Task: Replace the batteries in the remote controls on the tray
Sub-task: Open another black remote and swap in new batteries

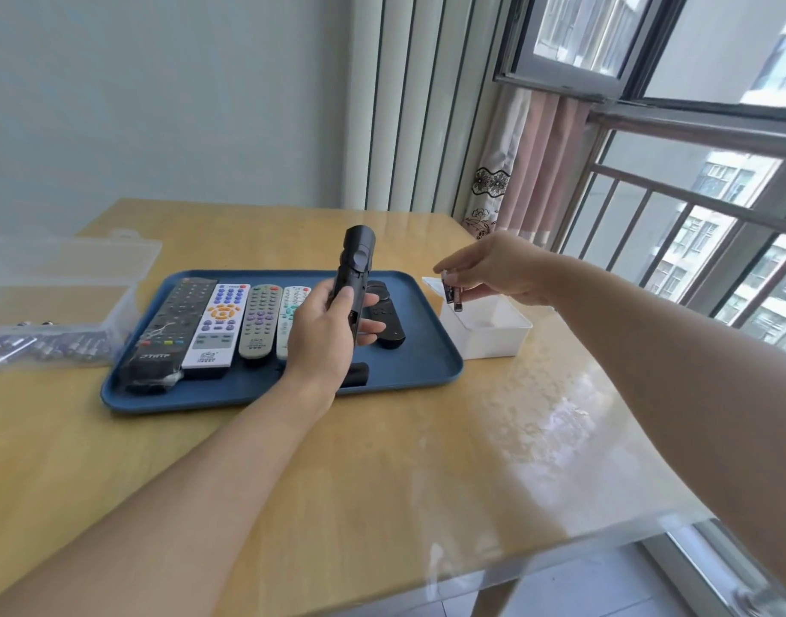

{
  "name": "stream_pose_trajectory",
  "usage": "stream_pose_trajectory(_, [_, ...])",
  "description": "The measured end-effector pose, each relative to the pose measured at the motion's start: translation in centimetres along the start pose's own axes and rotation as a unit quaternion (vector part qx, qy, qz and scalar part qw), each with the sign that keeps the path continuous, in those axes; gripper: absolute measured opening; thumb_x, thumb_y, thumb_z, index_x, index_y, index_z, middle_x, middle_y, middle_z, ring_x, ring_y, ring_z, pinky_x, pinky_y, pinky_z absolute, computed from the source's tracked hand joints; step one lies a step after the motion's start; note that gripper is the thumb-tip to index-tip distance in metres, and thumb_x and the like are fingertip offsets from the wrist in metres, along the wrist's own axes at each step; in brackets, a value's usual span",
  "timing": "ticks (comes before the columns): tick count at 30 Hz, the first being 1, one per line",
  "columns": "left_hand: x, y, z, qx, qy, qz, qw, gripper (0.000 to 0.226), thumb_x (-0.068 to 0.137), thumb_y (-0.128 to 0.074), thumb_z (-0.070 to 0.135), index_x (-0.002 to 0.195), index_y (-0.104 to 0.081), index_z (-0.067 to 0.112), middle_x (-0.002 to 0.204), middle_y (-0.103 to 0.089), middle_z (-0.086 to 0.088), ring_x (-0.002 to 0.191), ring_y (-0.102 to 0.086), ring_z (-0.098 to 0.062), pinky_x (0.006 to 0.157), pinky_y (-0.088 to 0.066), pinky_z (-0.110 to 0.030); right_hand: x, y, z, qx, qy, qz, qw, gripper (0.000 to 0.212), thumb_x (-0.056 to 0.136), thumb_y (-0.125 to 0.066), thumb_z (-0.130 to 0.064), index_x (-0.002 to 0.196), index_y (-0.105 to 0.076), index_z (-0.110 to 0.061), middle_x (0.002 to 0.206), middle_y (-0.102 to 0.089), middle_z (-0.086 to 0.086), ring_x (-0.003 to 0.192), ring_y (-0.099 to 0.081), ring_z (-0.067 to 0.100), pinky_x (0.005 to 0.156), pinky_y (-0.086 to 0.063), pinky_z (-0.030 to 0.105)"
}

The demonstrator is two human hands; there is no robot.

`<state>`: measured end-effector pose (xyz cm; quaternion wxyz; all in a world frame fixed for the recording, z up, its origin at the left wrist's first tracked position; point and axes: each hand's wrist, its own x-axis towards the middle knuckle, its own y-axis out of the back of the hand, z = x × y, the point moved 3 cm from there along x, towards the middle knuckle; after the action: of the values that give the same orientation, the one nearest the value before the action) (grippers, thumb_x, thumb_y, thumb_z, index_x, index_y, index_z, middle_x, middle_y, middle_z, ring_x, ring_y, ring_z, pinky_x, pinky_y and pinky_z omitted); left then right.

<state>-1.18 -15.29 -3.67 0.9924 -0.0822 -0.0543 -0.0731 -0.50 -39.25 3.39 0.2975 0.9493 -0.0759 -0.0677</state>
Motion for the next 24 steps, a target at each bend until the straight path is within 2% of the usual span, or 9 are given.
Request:
stream_pose_trajectory(3, [0.0, 0.1, 0.0, -0.002, 0.004, 0.005, 1.000, 0.025, 0.108, -0.041, 0.017, 0.117, -0.064, 0.014, 0.107, -0.075, -0.003, 0.073, -0.072, -0.018, 0.071, -0.061, -0.032, 0.4, 0.3, 0.9, -0.044, -0.013, 0.023, 0.999, 0.019, 0.086, -0.075, 0.001, 0.104, -0.076, -0.004, 0.098, -0.076, 0.015, 0.087, -0.076, 0.023, 0.075, -0.062, 0.027])
stream_pose_trajectory(6, [0.1, 0.2, 0.0, -0.003, 0.007, 0.012, 1.000, 0.024, 0.108, -0.041, 0.017, 0.115, -0.064, 0.015, 0.106, -0.075, -0.003, 0.072, -0.072, -0.017, 0.070, -0.060, -0.031, 0.7, 1.4, 1.7, -0.135, -0.020, 0.062, 0.989, 0.015, 0.088, -0.074, -0.001, 0.100, -0.078, -0.009, 0.093, -0.077, 0.010, 0.083, -0.076, 0.021, 0.080, -0.063, 0.032])
stream_pose_trajectory(10, [0.1, 0.1, 0.0, 0.001, 0.008, 0.011, 1.000, 0.023, 0.108, -0.041, 0.016, 0.115, -0.063, 0.015, 0.107, -0.075, -0.003, 0.072, -0.072, -0.017, 0.070, -0.060, -0.031, 0.5, 1.1, 2.8, -0.278, -0.031, 0.037, 0.959, 0.017, 0.089, -0.072, -0.006, 0.102, -0.078, -0.015, 0.093, -0.077, 0.008, 0.081, -0.076, 0.020, 0.086, -0.061, 0.035])
stream_pose_trajectory(15, [0.0, 0.0, 0.0, 0.004, 0.008, 0.008, 1.000, 0.024, 0.108, -0.041, 0.017, 0.117, -0.063, 0.015, 0.107, -0.075, -0.003, 0.072, -0.072, -0.016, 0.069, -0.060, -0.030, 0.9, -0.6, 4.1, -0.372, -0.039, 0.026, 0.927, 0.014, 0.087, -0.075, -0.016, 0.100, -0.078, -0.021, 0.093, -0.075, 0.000, 0.085, -0.069, 0.016, 0.086, -0.060, 0.036])
stream_pose_trajectory(18, [0.1, 0.1, 0.0, 0.004, 0.005, 0.009, 1.000, 0.023, 0.108, -0.041, 0.017, 0.113, -0.063, 0.018, 0.107, -0.075, -0.003, 0.073, -0.072, -0.017, 0.069, -0.060, -0.031, 0.7, -1.3, 3.4, -0.405, -0.018, 0.026, 0.914, 0.010, 0.086, -0.069, -0.021, 0.094, -0.074, -0.024, 0.097, -0.071, -0.003, 0.089, -0.064, 0.017, 0.085, -0.058, 0.038])
stream_pose_trajectory(21, [0.1, 0.1, 0.0, 0.006, 0.003, 0.008, 1.000, 0.023, 0.108, -0.041, 0.017, 0.110, -0.063, 0.019, 0.107, -0.075, -0.003, 0.073, -0.072, -0.017, 0.068, -0.059, -0.029, 0.5, -1.5, 2.6, -0.376, -0.036, 0.019, 0.926, 0.014, 0.084, -0.062, -0.015, 0.092, -0.072, -0.019, 0.087, -0.074, -0.001, 0.082, -0.069, 0.017, 0.077, -0.058, 0.032])
stream_pose_trajectory(24, [0.1, 0.1, -0.1, 0.010, 0.001, 0.007, 1.000, 0.023, 0.108, -0.041, 0.016, 0.111, -0.064, 0.018, 0.107, -0.075, -0.003, 0.071, -0.072, -0.016, 0.065, -0.059, -0.027, 0.7, -2.1, 2.6, -0.431, -0.091, -0.017, 0.898, 0.026, 0.088, -0.048, -0.014, 0.095, -0.071, -0.003, 0.089, -0.069, 0.008, 0.078, -0.063, 0.025, 0.071, -0.053, 0.032])
